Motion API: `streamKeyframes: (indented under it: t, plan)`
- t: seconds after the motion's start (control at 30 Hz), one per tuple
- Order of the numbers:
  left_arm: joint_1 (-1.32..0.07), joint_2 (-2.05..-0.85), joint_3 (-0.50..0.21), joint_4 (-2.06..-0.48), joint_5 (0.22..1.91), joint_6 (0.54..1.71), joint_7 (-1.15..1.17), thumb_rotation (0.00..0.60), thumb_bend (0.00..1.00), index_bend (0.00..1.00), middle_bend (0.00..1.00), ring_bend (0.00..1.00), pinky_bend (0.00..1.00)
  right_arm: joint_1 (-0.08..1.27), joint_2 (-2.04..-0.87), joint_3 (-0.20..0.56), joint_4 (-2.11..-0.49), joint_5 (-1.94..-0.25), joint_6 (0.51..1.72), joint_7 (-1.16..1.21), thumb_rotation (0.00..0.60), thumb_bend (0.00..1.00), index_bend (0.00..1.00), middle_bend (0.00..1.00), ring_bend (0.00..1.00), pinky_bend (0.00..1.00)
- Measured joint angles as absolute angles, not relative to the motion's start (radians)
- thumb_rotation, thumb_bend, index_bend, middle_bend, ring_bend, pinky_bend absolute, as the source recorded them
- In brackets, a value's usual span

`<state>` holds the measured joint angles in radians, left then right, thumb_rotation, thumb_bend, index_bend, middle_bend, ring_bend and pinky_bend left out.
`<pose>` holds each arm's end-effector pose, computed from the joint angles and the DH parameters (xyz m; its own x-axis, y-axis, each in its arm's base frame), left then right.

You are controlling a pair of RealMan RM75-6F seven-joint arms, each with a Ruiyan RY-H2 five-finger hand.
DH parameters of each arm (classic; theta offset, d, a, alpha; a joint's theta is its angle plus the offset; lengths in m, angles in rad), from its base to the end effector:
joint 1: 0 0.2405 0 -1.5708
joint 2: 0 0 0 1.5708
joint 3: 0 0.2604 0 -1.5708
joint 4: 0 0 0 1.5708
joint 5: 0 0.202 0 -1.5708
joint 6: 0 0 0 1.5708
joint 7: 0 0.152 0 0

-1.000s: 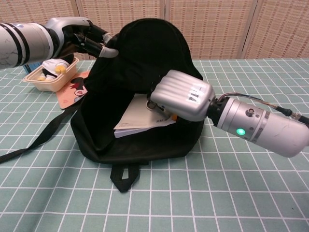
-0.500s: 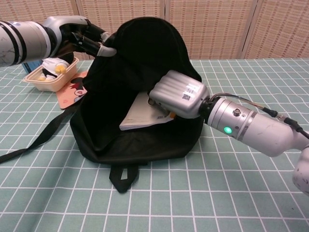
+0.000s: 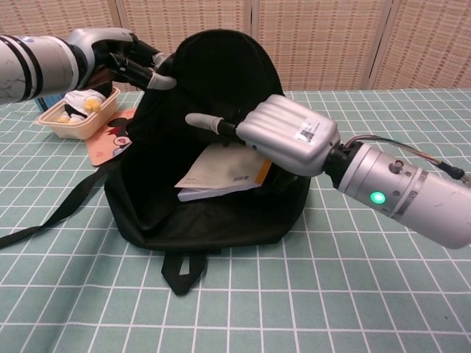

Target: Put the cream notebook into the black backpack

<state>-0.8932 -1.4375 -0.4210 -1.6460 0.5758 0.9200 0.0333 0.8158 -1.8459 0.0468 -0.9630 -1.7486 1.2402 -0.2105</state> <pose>-0.0889 0.4025 0.0401 -0.2573 0.3475 0.9017 0.9615 -0.0007 0.2747 -0.1023 -0.3301 -0.0695 0.5539 0.2288 0.8005 -0.4230 -0.7508 0.5073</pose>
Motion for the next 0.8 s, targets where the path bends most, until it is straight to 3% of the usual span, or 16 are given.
streamKeyframes:
  t: [0.2, 0.3, 0.4, 0.6, 0.8]
  plan:
    - [-0.893, -1.437, -0.411, -1.640, 0.576, 0.928, 0.043, 0.600, 0.40, 0.74, 0.33, 0.23, 0.21, 0.773, -1.729, 0.009, -1.133, -1.773, 1.296, -0.206, 0.600, 0.10, 0.00, 0.33, 0.27, 0.37]
    - [-0.890, -1.437, -0.401, -1.642, 0.588, 0.930, 0.048, 0.600, 0.40, 0.68, 0.32, 0.21, 0.21, 0.743, -1.649, -0.016, -1.233, -1.791, 1.332, -0.212, 0.600, 0.11, 0.01, 0.33, 0.27, 0.37]
    - [-0.887, -1.434, -0.384, -1.647, 0.603, 0.929, 0.059, 0.600, 0.40, 0.58, 0.29, 0.19, 0.21, 0.705, -1.562, -0.043, -1.330, -1.809, 1.371, -0.225, 0.600, 0.12, 0.04, 0.33, 0.27, 0.37]
    - [-0.875, -1.426, -0.351, -1.656, 0.669, 0.948, 0.085, 0.600, 0.37, 0.28, 0.20, 0.14, 0.18, 0.623, -1.415, -0.063, -1.484, -1.811, 1.444, -0.260, 0.600, 0.18, 0.07, 0.33, 0.27, 0.37]
    - [-0.833, -1.411, -0.300, -1.670, 0.795, 1.016, 0.107, 0.600, 0.35, 0.23, 0.19, 0.11, 0.16, 0.572, -1.302, -0.047, -1.600, -1.744, 1.447, -0.335, 0.600, 0.30, 0.14, 0.32, 0.27, 0.37]
